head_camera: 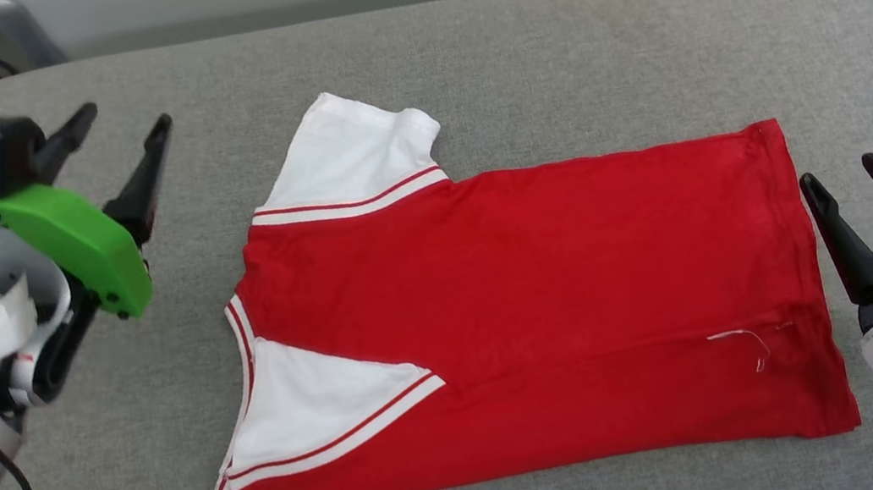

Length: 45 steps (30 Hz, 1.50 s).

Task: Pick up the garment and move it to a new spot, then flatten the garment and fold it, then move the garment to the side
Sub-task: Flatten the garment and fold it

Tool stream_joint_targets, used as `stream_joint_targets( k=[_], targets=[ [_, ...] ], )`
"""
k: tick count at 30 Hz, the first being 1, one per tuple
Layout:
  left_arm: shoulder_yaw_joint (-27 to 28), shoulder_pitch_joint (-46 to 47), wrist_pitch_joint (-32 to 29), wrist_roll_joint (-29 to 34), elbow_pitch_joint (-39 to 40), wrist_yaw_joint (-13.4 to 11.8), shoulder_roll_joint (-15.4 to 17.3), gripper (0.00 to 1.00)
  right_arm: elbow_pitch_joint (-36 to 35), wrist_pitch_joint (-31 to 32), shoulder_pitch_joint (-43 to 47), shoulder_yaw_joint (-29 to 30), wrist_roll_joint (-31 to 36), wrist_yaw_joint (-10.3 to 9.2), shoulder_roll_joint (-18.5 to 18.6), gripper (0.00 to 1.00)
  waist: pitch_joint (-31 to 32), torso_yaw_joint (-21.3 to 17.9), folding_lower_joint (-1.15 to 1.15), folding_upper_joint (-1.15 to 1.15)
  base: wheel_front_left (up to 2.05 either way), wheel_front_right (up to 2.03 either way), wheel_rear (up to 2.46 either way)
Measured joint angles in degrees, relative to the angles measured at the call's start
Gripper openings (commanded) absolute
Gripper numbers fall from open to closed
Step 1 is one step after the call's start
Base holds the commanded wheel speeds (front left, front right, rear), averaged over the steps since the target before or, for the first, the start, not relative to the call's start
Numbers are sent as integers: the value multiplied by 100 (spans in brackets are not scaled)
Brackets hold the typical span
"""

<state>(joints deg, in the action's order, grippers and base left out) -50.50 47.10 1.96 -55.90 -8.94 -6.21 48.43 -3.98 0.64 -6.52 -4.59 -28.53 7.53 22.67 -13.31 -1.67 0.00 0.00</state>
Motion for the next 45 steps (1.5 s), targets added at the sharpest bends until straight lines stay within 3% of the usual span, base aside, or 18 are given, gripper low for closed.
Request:
stream_joint_targets(
  k=[7, 13, 20, 26, 36, 37, 38, 45],
  targets=[
    [-63, 1420, -962, 59, -864, 697, -281, 100, -153, -51, -158, 41, 14, 0, -199, 100, -549, -238, 0, 0, 0, 0, 0],
    [-185, 2479, -2342, -202, -1740, 1107, -710, 100, -180, -124, -446, -57, 16, 0, -255, 100, -1061, -432, 1, 0, 0, 0, 0],
    [-528, 3261, -3895, -486, -2398, 1260, -1135, 100, -151, -223, -749, -222, 18, 0, -263, 100, -1554, -640, 1, 0, 0, 0, 0],
    [-834, 3621, -4542, -443, -2958, 1269, -1456, 100, -96, -296, -1003, -397, 18, 0, -267, 100, -1897, -806, 1, 0, 0, 0, 0],
    [-1042, 3680, -4868, -411, -3441, 1304, -1458, 100, 91, -446, -1178, -453, 18, 0, -227, 100, -2195, -1119, 1, 0, 0, 0, 0],
    [-1051, 3681, -4874, -427, -3435, 1305, -1446, 41, 116, -453, -1178, -448, 18, 0, -223, 100, -2197, -1125, 1, 0, 0, 0, 0],
    [-1060, 3680, -4862, -430, -3432, 1310, -1441, 0, 138, -454, -1179, -445, 18, 0, -221, 100, -2191, -1126, 1, 0, 0, 0, 0],
    [-1269, 3548, -4409, -468, -3240, 1351, -1486, 0, 171, -404, -1387, -294, 18, 0, -14, 100, -2022, -1022, 1, 0, 0, 0, 0]
  ],
)
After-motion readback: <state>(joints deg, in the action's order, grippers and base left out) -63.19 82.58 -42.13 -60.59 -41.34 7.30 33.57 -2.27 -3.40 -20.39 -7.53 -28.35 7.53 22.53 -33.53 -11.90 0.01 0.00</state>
